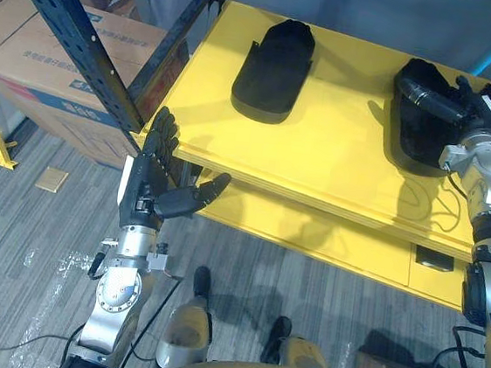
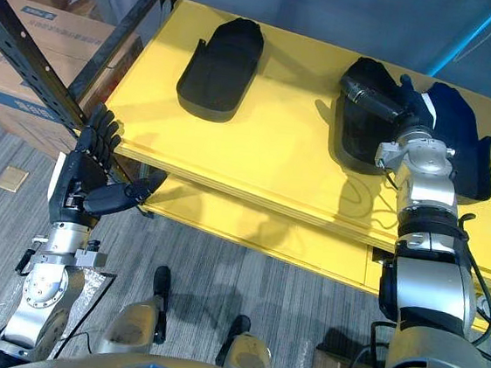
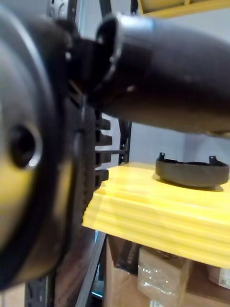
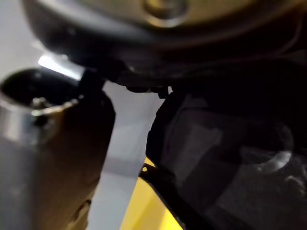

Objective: Walk over and take three plastic housings, then place them on the shelf

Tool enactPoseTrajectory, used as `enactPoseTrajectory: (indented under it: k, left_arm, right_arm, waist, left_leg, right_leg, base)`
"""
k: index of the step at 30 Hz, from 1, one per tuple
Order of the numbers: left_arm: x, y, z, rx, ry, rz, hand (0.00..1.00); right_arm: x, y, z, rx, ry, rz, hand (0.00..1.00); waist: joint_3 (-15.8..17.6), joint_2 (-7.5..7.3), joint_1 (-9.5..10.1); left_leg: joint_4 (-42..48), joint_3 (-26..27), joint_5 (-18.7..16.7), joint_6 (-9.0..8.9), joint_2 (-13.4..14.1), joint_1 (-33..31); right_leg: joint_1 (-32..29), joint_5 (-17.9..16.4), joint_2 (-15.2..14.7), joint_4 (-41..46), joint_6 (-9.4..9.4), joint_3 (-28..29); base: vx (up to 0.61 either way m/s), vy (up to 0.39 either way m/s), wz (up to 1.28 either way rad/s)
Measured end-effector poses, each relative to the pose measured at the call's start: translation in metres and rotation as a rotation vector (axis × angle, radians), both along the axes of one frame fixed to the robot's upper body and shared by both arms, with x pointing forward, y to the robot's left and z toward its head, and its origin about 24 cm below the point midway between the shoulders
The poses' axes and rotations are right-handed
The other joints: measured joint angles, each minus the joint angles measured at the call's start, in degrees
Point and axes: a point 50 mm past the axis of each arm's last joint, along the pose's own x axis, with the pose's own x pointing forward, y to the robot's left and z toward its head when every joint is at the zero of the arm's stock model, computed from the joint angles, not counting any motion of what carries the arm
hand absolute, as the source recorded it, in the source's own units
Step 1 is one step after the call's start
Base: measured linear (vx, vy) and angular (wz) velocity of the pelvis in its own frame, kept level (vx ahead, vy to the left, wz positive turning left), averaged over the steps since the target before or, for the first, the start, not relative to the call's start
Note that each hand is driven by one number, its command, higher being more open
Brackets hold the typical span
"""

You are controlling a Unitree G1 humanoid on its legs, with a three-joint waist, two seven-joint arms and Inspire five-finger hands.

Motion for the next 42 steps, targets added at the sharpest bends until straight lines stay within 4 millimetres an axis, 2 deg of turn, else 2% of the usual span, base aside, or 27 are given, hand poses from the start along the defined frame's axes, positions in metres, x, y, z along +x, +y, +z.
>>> enactPoseTrajectory:
  k: [7,15,20,26,35,42]
  left_arm:
    - [-0.001,-0.002,0.0,0.015,0.002,-0.038,1.0]
    - [-0.003,-0.003,0.002,0.038,-0.007,-0.085,1.0]
    - [-0.003,-0.001,0.003,0.058,-0.003,-0.092,1.0]
    - [-0.003,-0.001,0.003,0.058,-0.002,-0.092,1.0]
    - [-0.003,-0.001,0.002,0.053,-0.001,-0.081,1.0]
    - [-0.003,0.0,0.002,0.044,0.002,-0.062,1.0]
  right_arm:
    - [-0.007,-0.002,-0.011,0.144,0.012,0.138,1.0]
    - [-0.012,0.001,-0.021,0.161,0.033,0.224,1.0]
    - [-0.008,0.011,-0.026,0.181,0.018,0.244,1.0]
    - [-0.003,0.023,-0.031,0.194,-0.004,0.217,1.0]
    - [0.0,0.027,-0.034,0.201,-0.014,0.169,1.0]
    - [0.001,0.026,-0.029,0.112,-0.017,0.132,1.0]
  waist:
    - [0.0,0.0,0.05]
    - [-0.01,-0.01,0.19]
    - [-0.08,-0.14,0.2]
    - [-0.13,-0.22,0.83]
    - [-0.15,-0.2,1.66]
    - [-0.2,-0.19,1.94]
  left_leg:
    - [0.0,0.03,0.0,0.0,0.0,0.65]
    - [-0.38,0.02,0.28,0.0,0.07,1.42]
    - [-1.02,0.01,0.73,-0.05,0.18,1.62]
    - [-1.03,-0.15,0.94,-0.31,0.64,1.61]
    - [-1.4,-1.09,1.51,-0.49,0.9,1.15]
    - [-1.4,-1.49,1.89,-0.5,0.96,0.2]
  right_leg:
    - [0.61,-0.03,0.01,0.08,-0.01,0.06]
    - [1.19,-0.29,0.07,0.22,-0.1,0.08]
    - [1.09,-0.2,0.25,0.26,0.04,0.07]
    - [1.09,-0.29,0.67,0.47,-0.1,-0.06]
    - [0.61,-0.65,0.79,1.58,-0.42,-1.04]
    - [-0.74,-1.2,0.57,3.18,-0.51,-1.34]
  base:
    - [0.0,0.0,0.0]
    - [0.0,0.0,0.0]
    - [0.0,0.0,0.0]
    - [0.0,0.0,0.0]
    - [-0.01,-0.016,0.05]
    - [-0.01,-0.005,0.03]
